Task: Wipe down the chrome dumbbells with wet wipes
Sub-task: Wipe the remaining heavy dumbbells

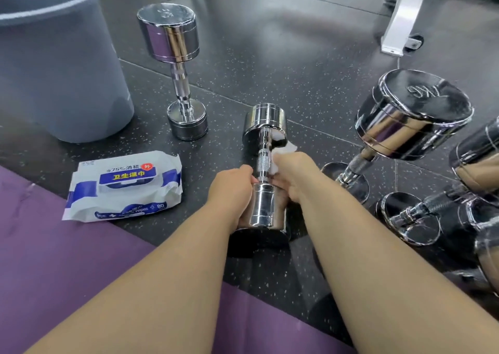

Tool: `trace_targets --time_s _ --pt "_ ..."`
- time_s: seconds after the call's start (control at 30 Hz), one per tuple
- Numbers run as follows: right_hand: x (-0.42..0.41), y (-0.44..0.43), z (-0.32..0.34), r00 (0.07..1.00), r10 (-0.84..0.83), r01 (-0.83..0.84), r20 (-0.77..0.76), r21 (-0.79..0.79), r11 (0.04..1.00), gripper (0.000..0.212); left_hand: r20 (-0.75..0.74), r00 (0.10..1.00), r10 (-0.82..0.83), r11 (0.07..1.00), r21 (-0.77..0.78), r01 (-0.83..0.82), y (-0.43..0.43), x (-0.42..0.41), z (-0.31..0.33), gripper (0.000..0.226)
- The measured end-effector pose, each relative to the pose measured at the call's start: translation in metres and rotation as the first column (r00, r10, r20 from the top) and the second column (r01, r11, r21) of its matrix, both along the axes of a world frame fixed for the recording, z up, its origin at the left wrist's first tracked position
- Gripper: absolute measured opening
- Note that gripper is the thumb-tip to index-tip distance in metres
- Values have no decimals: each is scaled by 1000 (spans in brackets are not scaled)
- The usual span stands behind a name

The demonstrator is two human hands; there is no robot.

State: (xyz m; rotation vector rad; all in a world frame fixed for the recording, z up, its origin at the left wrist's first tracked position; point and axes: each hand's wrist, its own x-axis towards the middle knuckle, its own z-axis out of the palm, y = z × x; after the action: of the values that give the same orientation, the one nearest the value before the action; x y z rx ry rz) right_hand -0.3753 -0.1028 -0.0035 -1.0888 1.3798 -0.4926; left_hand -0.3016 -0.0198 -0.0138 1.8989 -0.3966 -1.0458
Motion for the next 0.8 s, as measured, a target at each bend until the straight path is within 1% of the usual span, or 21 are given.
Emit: trace_targets --time_s 0.03,0.07,0.1,0.13,0.17,0.2,0.27,0.3,0.33,0.43,0.47,0.5,0.53,0.57,0.6,0.63,0.67,0.7,0.73,0.77,0.8 --pt "-6 2 5 973 118 -141 -199 -109 984 18 -13 999 35 999 -8 -35 1 0 -2 38" --pt "-11 4 11 916 148 -239 -372 -211 948 23 -31 997 72 997 -13 -72 4 0 0 35" --pt "-14 2 10 862 145 -333 -486 -326 885 25 -66 995 74 996 -36 -76 5 0 -1 33" --pt "-15 3 13 834 168 -411 -526 -387 826 24 -88 994 72 996 -40 -76 8 -1 1 32" --pt "-13 5 18 824 196 -458 -531 -422 782 25 -115 991 76 995 -50 -82 11 -2 2 31" --pt "-8 6 21 816 243 -498 -524 -425 756 30 -144 986 88 995 -40 -95 13 -3 3 29" --pt "0 6 20 717 351 -637 -603 -361 681 38 -189 974 124 989 -53 -136 14 -1 1 27" --pt "0 6 18 670 382 -682 -636 -324 656 38 -195 972 134 987 -58 -148 13 0 -3 27" --pt "-2 9 16 661 405 -688 -632 -296 662 35 -199 971 135 987 -59 -150 13 1 -4 28" --pt "-19 23 12 774 452 -589 -442 -241 772 28 -250 957 145 984 -69 -167 19 -1 4 30" --pt "-27 31 11 843 406 -502 -353 -244 830 24 -253 959 123 988 -61 -143 23 -4 7 28" --pt "-34 39 7 924 305 -358 -229 -243 901 21 -256 962 98 991 -60 -117 27 -7 8 26" --pt "-42 46 1 981 168 -186 -98 -230 955 18 -284 956 70 994 -63 -91 33 -11 9 25" --pt "-49 55 -7 999 36 -29 34 -200 979 19 -334 942 37 995 -80 -67 37 -13 6 26" --pt "-55 67 -15 981 -72 97 181 -137 986 24 -374 927 15 994 -94 -54 43 -15 6 30" --pt "-59 78 -21 932 -168 191 320 -41 981 30 -388 922 1 993 -105 -45 45 -17 4 41" --pt "-60 86 -24 871 -263 257 416 71 964 30 -358 934 -25 993 -113 -17 44 -20 3 56" --pt "-59 90 -26 815 -353 300 460 186 936 25 -254 963 -89 990 -126 59 41 -23 2 67" --pt "-56 91 -26 768 -427 326 477 282 902 22 -111 983 -146 983 -131 131 38 -27 3 71" --pt "-55 90 -26 734 -483 348 477 346 871 21 34 985 -167 980 -102 170 35 -32 3 68" --pt "-54 87 -25 702 -533 373 472 393 840 20 110 982 -155 983 -79 164 35 -36 9 65"
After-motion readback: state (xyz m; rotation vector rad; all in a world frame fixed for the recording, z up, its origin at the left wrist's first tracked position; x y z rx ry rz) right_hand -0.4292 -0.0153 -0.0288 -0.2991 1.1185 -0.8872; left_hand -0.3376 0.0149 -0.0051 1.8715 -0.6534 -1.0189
